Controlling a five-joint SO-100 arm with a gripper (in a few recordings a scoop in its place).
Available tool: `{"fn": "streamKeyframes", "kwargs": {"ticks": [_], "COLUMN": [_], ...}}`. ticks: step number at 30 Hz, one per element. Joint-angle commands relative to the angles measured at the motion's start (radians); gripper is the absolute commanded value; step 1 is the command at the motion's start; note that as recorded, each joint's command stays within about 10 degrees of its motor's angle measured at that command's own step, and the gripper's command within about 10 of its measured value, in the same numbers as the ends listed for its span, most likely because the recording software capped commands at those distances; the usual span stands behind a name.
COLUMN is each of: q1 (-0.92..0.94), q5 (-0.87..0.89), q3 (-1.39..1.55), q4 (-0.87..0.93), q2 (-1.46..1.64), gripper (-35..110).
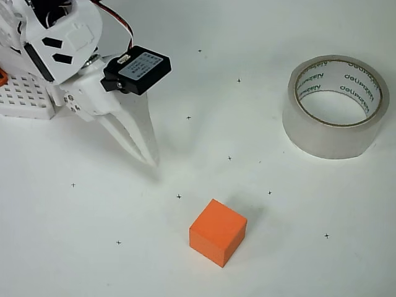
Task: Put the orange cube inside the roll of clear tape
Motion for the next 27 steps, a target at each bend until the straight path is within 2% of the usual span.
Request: {"fn": "streamKeyframes", "kwargs": {"ticks": [1,8,20,27], "q1": [0.018,0.026,0.058,0.055], "q5": [-0.009,-0.058,-0.161,-0.167], "q3": [-0.052,-0.233,-0.55,-0.736], "q4": [-0.003,-0.101,-0.106,-0.106], "q2": [0.015,-0.322,-0.865,-1.075], "gripper": [0,0,0,14]}}
